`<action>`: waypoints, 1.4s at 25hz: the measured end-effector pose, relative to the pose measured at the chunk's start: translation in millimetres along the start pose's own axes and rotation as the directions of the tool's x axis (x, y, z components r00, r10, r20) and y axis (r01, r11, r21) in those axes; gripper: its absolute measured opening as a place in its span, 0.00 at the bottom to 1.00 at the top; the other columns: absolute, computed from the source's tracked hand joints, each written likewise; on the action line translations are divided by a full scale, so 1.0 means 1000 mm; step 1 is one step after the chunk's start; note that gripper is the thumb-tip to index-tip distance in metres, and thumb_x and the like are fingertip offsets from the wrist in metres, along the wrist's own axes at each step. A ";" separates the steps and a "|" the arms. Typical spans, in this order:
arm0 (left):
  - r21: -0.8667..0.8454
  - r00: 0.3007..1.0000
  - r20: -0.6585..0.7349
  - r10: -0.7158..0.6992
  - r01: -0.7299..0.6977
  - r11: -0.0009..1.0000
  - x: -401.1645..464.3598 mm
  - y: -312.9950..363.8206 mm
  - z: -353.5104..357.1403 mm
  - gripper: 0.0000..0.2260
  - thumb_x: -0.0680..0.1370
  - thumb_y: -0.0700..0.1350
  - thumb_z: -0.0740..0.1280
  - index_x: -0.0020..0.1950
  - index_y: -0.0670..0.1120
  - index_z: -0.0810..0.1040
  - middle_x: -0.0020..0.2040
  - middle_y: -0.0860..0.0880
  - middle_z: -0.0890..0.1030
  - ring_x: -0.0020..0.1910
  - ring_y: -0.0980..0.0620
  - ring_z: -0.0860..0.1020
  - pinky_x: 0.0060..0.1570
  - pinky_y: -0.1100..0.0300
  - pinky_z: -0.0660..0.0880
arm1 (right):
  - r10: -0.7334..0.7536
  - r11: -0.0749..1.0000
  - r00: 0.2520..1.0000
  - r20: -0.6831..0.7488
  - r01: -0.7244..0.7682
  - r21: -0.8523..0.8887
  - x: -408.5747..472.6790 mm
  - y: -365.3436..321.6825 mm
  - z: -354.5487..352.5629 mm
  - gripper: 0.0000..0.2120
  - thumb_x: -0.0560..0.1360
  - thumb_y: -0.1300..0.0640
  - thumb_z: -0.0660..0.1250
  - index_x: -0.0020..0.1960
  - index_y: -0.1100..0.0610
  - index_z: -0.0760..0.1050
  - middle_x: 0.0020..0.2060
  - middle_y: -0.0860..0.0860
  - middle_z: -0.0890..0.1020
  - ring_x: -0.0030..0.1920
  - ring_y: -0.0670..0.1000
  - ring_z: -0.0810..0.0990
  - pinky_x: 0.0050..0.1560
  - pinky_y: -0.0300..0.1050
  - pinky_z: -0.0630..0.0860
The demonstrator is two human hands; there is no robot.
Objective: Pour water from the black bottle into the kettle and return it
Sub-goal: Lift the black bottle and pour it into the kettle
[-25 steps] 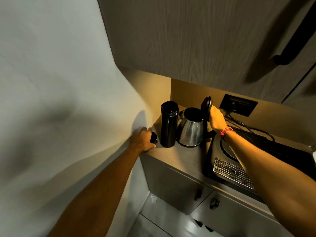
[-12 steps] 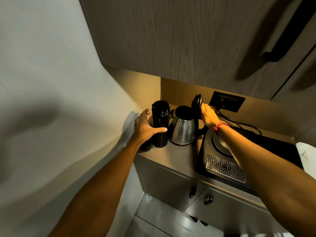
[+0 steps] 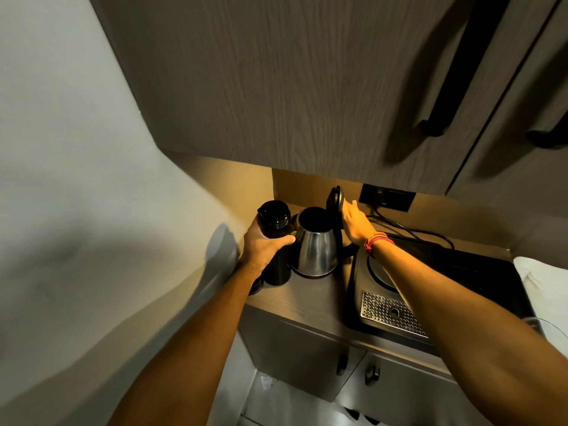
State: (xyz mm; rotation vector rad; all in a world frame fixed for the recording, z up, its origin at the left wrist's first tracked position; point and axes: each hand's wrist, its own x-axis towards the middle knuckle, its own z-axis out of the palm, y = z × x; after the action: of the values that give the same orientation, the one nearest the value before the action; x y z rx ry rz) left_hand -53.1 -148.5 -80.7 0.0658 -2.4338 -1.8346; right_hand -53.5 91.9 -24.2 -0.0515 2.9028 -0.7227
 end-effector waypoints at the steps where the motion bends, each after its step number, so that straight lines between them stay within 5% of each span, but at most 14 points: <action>1: 0.011 1.000 -0.002 0.015 -0.014 1.000 0.000 0.003 0.000 0.32 0.60 0.46 0.85 0.60 0.57 0.78 0.50 0.63 0.81 0.49 0.69 0.79 0.43 0.77 0.73 | 0.000 1.000 1.000 -0.001 0.000 -0.016 0.002 0.000 0.000 0.31 0.80 0.65 0.54 0.79 0.61 0.42 0.80 0.58 0.50 0.78 0.67 0.48 0.75 0.70 0.49; 4: 0.052 0.998 0.004 0.068 -0.068 0.996 0.002 0.017 -0.001 0.31 0.58 0.48 0.84 0.57 0.60 0.77 0.49 0.63 0.81 0.48 0.73 0.78 0.40 0.79 0.72 | 0.013 0.997 0.999 -0.037 -0.016 -0.079 0.002 0.002 -0.001 0.32 0.80 0.65 0.56 0.79 0.59 0.44 0.80 0.58 0.48 0.78 0.67 0.45 0.75 0.70 0.49; 8: 0.122 0.996 0.001 0.087 -0.087 0.989 0.006 0.042 -0.001 0.32 0.57 0.53 0.82 0.60 0.54 0.80 0.51 0.58 0.83 0.50 0.62 0.80 0.45 0.71 0.76 | 0.004 0.975 0.994 -0.109 -0.028 -0.218 0.003 0.007 0.001 0.33 0.78 0.65 0.57 0.79 0.62 0.46 0.79 0.60 0.49 0.78 0.67 0.47 0.76 0.66 0.55; 14: 0.284 0.989 0.046 0.143 -0.150 0.947 0.006 0.070 -0.004 0.20 0.57 0.53 0.80 0.47 0.57 0.80 0.39 0.59 0.83 0.39 0.65 0.81 0.33 0.73 0.74 | 0.044 0.990 0.977 -0.208 -0.070 -0.119 0.007 0.008 0.004 0.27 0.81 0.60 0.53 0.77 0.64 0.52 0.78 0.64 0.52 0.78 0.66 0.48 0.77 0.61 0.56; 18: 0.437 0.992 0.082 0.091 -0.118 0.892 0.004 0.077 -0.005 0.27 0.55 0.59 0.77 0.51 0.54 0.79 0.41 0.56 0.82 0.40 0.59 0.81 0.37 0.62 0.78 | 0.103 0.995 0.953 -0.284 -0.094 0.044 0.004 0.004 0.004 0.26 0.83 0.51 0.47 0.77 0.63 0.53 0.78 0.62 0.53 0.79 0.62 0.50 0.77 0.58 0.55; 22: 0.618 0.989 0.150 0.014 -0.105 0.779 0.004 0.078 -0.005 0.35 0.55 0.63 0.74 0.58 0.52 0.76 0.46 0.52 0.81 0.44 0.50 0.80 0.42 0.57 0.80 | 0.089 0.995 0.951 -0.297 -0.096 -0.009 0.004 0.007 0.004 0.27 0.82 0.51 0.47 0.77 0.64 0.53 0.78 0.63 0.54 0.78 0.63 0.51 0.77 0.58 0.56; 27: 0.763 0.982 0.181 -0.057 -0.104 0.637 0.004 0.076 0.000 0.35 0.56 0.63 0.75 0.59 0.51 0.74 0.46 0.50 0.79 0.44 0.47 0.79 0.41 0.54 0.80 | 0.073 0.991 0.927 -0.367 -0.110 -0.079 0.003 0.003 0.001 0.25 0.81 0.51 0.46 0.72 0.64 0.62 0.73 0.63 0.64 0.74 0.62 0.61 0.72 0.56 0.65; 35: 0.829 0.969 0.229 -0.096 -0.143 0.540 0.008 0.079 0.006 0.35 0.55 0.60 0.75 0.59 0.50 0.74 0.49 0.49 0.80 0.46 0.46 0.79 0.45 0.52 0.80 | 0.099 0.992 0.933 -0.345 -0.121 -0.044 0.004 0.005 0.003 0.27 0.82 0.48 0.46 0.74 0.65 0.60 0.74 0.62 0.62 0.75 0.62 0.59 0.74 0.57 0.63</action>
State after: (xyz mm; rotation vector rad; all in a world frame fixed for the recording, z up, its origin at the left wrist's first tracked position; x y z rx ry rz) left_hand -60.4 -122.1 -6.1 -0.1453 -3.2274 -0.4643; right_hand -56.9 95.0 -30.0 0.2544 3.2244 -0.6779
